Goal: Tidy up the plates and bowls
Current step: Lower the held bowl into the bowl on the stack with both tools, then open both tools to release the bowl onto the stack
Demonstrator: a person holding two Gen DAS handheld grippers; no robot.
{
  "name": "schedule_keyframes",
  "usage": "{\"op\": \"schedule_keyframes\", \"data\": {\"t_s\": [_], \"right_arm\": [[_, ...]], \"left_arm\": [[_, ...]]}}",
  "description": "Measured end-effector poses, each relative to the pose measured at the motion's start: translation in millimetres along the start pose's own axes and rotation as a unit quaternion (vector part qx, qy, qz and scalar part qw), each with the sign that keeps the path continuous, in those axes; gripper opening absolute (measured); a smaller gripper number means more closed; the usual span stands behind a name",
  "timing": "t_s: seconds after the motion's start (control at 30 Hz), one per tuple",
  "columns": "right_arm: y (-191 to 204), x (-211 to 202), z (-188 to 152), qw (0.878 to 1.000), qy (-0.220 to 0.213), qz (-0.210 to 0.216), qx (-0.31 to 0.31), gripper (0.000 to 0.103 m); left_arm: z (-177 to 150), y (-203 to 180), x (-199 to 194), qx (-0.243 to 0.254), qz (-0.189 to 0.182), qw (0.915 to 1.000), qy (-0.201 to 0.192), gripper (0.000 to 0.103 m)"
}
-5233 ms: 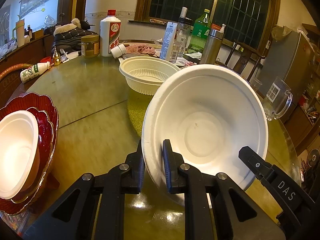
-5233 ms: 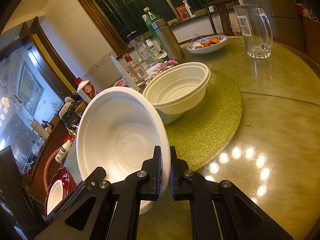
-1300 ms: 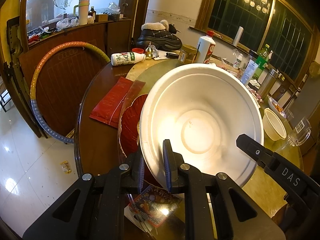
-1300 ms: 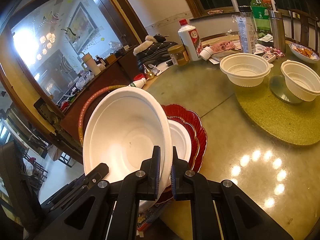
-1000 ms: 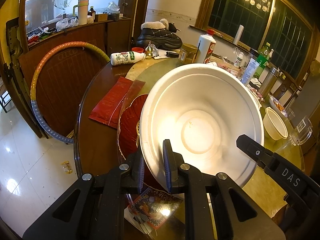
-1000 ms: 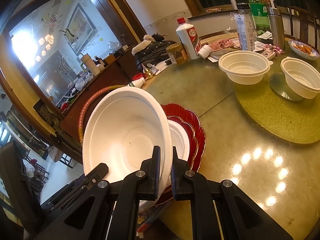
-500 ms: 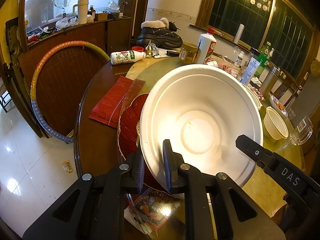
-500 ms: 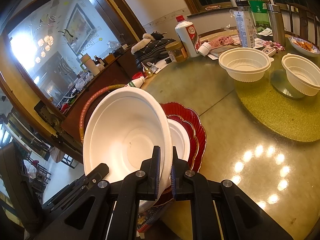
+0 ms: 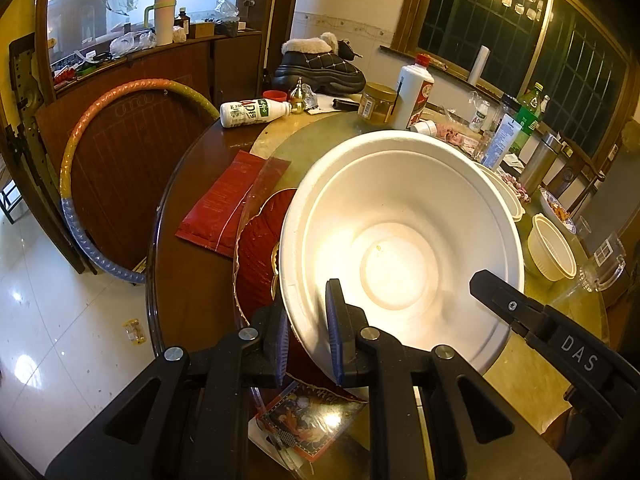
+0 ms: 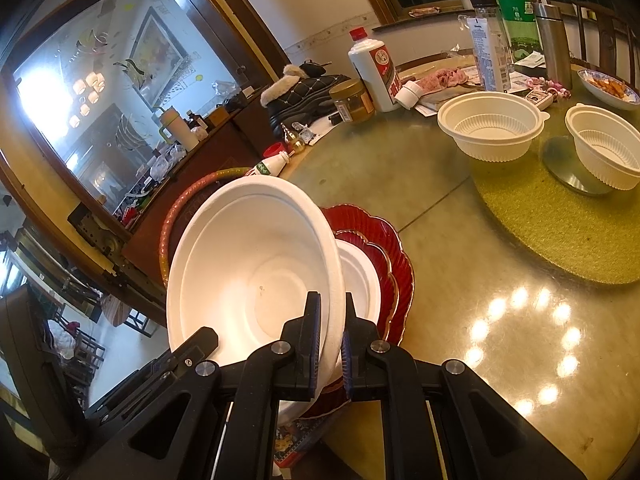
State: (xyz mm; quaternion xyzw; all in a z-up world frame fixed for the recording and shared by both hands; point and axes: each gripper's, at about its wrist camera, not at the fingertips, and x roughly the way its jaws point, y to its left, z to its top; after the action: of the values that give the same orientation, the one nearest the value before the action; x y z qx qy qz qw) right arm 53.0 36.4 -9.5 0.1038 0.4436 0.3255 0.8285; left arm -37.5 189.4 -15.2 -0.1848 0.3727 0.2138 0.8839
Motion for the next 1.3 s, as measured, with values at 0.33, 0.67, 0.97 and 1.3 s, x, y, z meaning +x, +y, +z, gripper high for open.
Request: {"op": "schedule_keyframes", "data": {"t_s": [0.33, 0.67, 0.97, 1.3], "right_arm": [[-3.7, 4.0, 8.3, 1.0, 0.021, 0.005, 0.012, 0.011], [-4.4, 17.3, 19.8, 0.998, 0.056, 0.014, 0.019, 0.013], [-3.6, 29.2, 22.4, 0.996, 0.077, 0.023, 0.027, 0.014], [-11.2, 27.1, 23.1, 0.997, 0.074, 0.012, 0.034, 0.014]], "left_arm": [[15.6, 2.3, 5.8, 0.001, -0.022, 0.9992, 0.035, 0.014], [21.2, 9.9, 14.2, -0.009, -0.025, 0.9976, 0.064, 0.014], [21.2, 11.7, 18.6, -0.008, -0.021, 0.9972, 0.071, 0.014], [19.5, 5.1, 24.6, 0.0, -0.021, 0.9964, 0.082, 0.014]]}}
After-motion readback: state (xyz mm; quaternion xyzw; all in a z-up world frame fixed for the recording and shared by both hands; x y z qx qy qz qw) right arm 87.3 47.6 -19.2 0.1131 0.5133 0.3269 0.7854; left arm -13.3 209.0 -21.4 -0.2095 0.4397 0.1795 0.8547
